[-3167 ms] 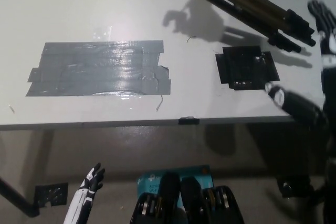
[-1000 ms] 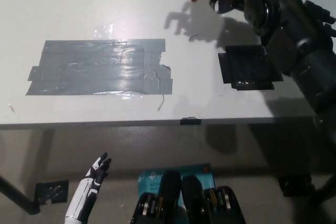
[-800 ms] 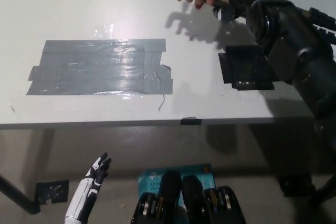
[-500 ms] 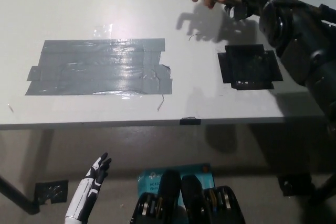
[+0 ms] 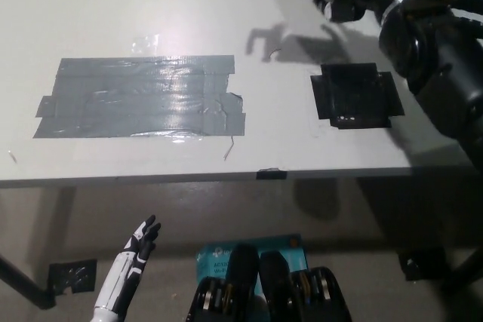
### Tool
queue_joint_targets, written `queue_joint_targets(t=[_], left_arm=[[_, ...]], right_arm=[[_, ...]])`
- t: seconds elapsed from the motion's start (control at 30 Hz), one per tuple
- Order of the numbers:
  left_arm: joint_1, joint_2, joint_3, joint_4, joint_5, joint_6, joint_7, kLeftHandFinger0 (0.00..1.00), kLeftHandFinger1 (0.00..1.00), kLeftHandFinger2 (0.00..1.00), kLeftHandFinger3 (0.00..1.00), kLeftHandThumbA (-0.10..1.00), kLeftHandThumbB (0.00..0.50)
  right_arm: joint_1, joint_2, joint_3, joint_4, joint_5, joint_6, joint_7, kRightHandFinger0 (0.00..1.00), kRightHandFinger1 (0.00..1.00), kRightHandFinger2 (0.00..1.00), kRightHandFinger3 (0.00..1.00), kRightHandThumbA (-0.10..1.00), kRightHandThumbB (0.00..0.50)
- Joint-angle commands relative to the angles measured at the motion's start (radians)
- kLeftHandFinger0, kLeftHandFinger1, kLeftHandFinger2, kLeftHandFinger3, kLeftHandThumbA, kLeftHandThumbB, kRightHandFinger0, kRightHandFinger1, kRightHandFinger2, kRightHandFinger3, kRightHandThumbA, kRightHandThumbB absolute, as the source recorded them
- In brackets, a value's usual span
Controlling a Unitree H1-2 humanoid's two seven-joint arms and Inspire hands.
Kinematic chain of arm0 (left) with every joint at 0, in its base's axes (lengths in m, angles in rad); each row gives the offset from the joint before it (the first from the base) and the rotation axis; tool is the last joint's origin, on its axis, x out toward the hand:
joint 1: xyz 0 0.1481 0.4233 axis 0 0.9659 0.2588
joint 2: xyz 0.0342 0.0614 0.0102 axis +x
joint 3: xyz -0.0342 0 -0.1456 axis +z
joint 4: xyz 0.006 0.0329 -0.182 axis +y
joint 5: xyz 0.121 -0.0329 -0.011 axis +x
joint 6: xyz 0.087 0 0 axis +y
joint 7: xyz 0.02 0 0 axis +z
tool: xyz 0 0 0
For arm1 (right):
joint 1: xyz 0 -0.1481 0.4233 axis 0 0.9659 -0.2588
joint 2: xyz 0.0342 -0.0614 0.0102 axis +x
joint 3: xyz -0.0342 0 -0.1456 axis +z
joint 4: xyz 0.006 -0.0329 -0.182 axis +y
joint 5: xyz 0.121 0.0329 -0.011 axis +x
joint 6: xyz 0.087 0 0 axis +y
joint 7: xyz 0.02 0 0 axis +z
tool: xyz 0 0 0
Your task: A person hands a tripod to the robot which it grabs with its right hand and places in the middle of the table in front of it
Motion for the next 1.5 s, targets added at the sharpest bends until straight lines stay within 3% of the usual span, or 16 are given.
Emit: queue_joint_targets(t=[0.0, 0.17, 0.27, 0.4, 0.47, 0.57, 0.63, 0.67, 0.7, 0.73, 0.77, 0.8, 0.87, 1.0, 1.23, 1.47], left_arm=[[-0.002, 0.014, -0.002, -0.015, -0.005, -0.032, -0.009, 1.00, 1.00, 1.00, 1.00, 1.00, 0.281], [-0.006, 0.015, -0.003, -0.021, -0.003, -0.026, -0.011, 1.00, 1.00, 1.00, 1.00, 1.00, 0.266], [-0.011, 0.015, -0.005, -0.018, 0.007, -0.027, -0.006, 1.00, 1.00, 1.00, 1.00, 1.00, 0.268], [-0.017, 0.015, -0.005, -0.015, 0.013, -0.035, -0.003, 1.00, 1.00, 1.00, 1.00, 1.00, 0.264], [-0.019, 0.016, -0.004, -0.018, 0.010, -0.028, -0.006, 1.00, 1.00, 1.00, 1.00, 1.00, 0.267], [-0.024, 0.018, -0.004, -0.015, 0.010, -0.027, -0.007, 1.00, 1.00, 1.00, 1.00, 1.00, 0.260], [-0.028, 0.017, -0.006, -0.009, 0.011, -0.029, -0.007, 1.00, 1.00, 1.00, 1.00, 1.00, 0.259], [-0.032, 0.017, -0.006, -0.008, 0.009, -0.029, -0.009, 1.00, 1.00, 1.00, 1.00, 1.00, 0.255], [-0.035, 0.018, -0.006, -0.009, 0.007, -0.025, -0.011, 1.00, 1.00, 1.00, 1.00, 1.00, 0.255], [-0.034, 0.018, -0.005, -0.012, 0.007, -0.020, -0.011, 1.00, 1.00, 1.00, 1.00, 1.00, 0.260], [-0.034, 0.017, -0.005, -0.013, 0.007, -0.017, -0.010, 1.00, 1.00, 1.00, 1.00, 1.00, 0.263], [-0.040, 0.017, -0.004, -0.010, 0.007, -0.017, -0.009, 1.00, 1.00, 1.00, 1.00, 1.00, 0.268], [-0.042, 0.018, -0.003, -0.010, 0.008, -0.016, -0.008, 1.00, 1.00, 1.00, 1.00, 1.00, 0.262], [-0.056, 0.019, -0.004, 0.002, 0.003, -0.020, -0.012, 1.00, 1.00, 1.00, 1.00, 1.00, 0.249], [-0.077, 0.019, -0.004, 0.014, 0.005, -0.024, -0.010, 1.00, 1.00, 1.00, 1.00, 0.99, 0.245], [-0.078, 0.016, -0.006, 0.008, 0.004, -0.006, -0.013, 1.00, 1.00, 1.00, 1.00, 0.99, 0.248]], right_arm=[[-0.043, -0.026, -0.006, -0.090, -0.025, -0.015, 0.025, 0.22, 0.77, 1.00, 0.94, -0.10, 0.233], [-0.010, -0.039, -0.002, -0.097, -0.038, -0.039, 0.013, 0.21, 0.72, 1.00, 0.81, -0.10, 0.231], [0.006, -0.045, -0.004, -0.093, -0.040, -0.056, 0.012, 0.25, 0.74, 1.00, 0.83, -0.10, 0.215], [0.022, -0.051, -0.005, -0.090, -0.036, -0.059, 0.037, 0.23, 0.71, 1.00, 0.81, -0.10, 0.236], [0.054, -0.060, -0.005, -0.104, -0.035, -0.051, 0.054, 0.14, 0.71, 1.00, 0.96, -0.10, 0.239], [0.079, -0.065, -0.004, -0.095, -0.038, -0.052, 0.049, 0.15, 0.73, 1.00, 1.00, -0.10, 0.210], [0.098, -0.072, -0.002, -0.083, -0.036, -0.066, 0.048, 0.19, 0.76, 1.00, 1.00, -0.10, 0.211], [0.106, -0.072, -0.004, -0.066, -0.031, -0.079, 0.036, 0.25, 0.72, 1.00, 0.94, -0.10, 0.239], [0.110, -0.071, -0.006, -0.054, -0.026, -0.086, 0.034, 0.22, 0.67, 0.96, 0.89, -0.10, 0.242], [0.113, -0.070, -0.008, -0.037, -0.009, -0.098, 0.055, 0.42, 0.72, 0.88, 0.89, 0.24, 0.331], [0.116, -0.069, -0.013, -0.030, 0.015, -0.101, 0.095, 0.65, 0.94, 1.00, 1.00, 0.35, 0.362], [0.114, -0.071, -0.020, -0.027, 0.050, -0.089, 0.173, 1.00, 1.00, 1.00, 1.00, 0.50, 0.423], [0.129, -0.076, -0.020, -0.050, 0.071, -0.053, 0.260, 1.00, 1.00, 1.00, 1.00, 0.57, 0.498], [0.157, -0.080, -0.038, -0.084, 0.101, -0.017, 0.341, 1.00, 1.00, 1.00, 1.00, 0.63, 0.500], [0.171, -0.101, -0.079, -0.210, 0.154, 0.041, 0.456, 1.00, 1.00, 1.00, 1.00, 0.62, 0.500], [0.168, -0.135, -0.206, -0.443, 0.321, 0.091, 0.575, 1.00, 1.00, 1.00, 1.00, 0.68, 0.500]])
